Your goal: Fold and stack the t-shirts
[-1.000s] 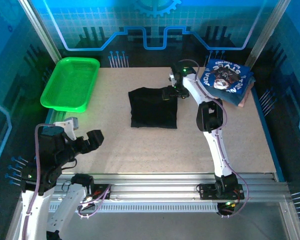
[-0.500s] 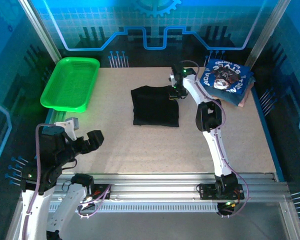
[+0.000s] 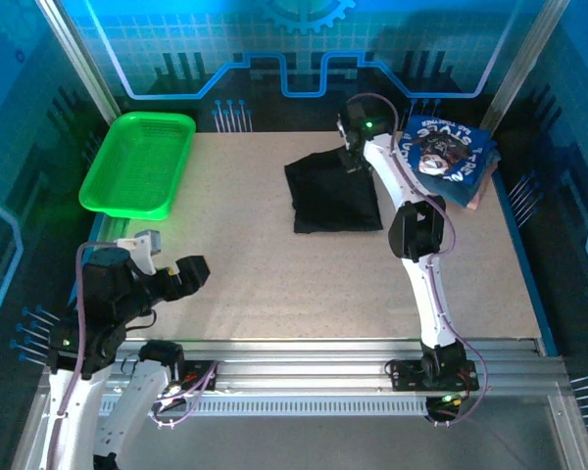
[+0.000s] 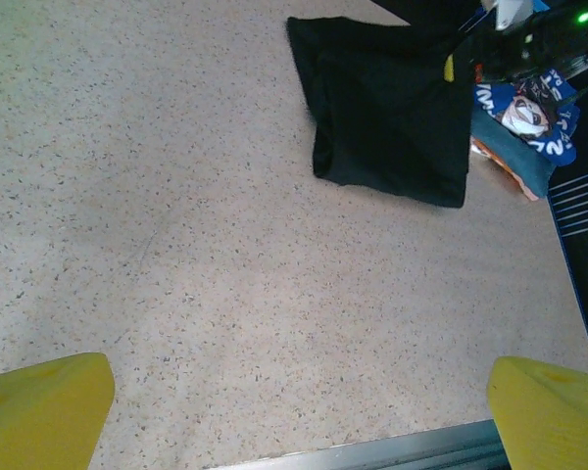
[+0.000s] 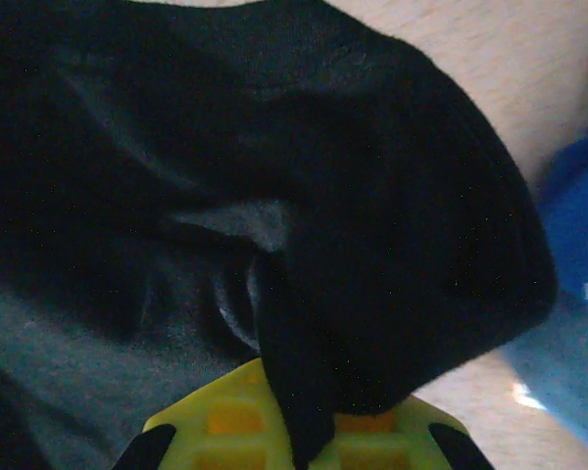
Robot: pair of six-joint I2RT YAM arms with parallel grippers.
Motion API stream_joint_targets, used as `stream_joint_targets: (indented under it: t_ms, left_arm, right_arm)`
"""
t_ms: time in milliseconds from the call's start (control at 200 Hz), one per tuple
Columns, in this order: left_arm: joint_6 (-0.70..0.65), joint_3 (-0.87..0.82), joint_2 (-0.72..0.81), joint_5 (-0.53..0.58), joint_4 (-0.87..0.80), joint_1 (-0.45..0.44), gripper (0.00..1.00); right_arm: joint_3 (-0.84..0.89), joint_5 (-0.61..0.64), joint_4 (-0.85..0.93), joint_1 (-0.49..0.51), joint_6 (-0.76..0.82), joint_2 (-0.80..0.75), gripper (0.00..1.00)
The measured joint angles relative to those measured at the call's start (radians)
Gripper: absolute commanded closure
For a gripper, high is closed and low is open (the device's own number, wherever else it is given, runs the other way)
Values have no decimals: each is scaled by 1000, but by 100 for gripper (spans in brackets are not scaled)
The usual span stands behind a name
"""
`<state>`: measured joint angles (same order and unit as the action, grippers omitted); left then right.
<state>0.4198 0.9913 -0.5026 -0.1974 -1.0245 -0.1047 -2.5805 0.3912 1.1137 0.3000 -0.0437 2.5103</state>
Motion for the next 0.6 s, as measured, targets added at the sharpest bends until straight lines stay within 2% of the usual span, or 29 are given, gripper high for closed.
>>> stream_joint_targets:
  t_ms: [375, 600]
  left_arm:
    - [-1, -65, 0, -9, 29, 0, 1]
    - [-1, -74, 0, -9, 35, 0, 1]
  right_arm:
    - [-102, 81, -29, -124, 42, -12, 100]
    - [-150, 92, -56, -138, 41, -23, 100]
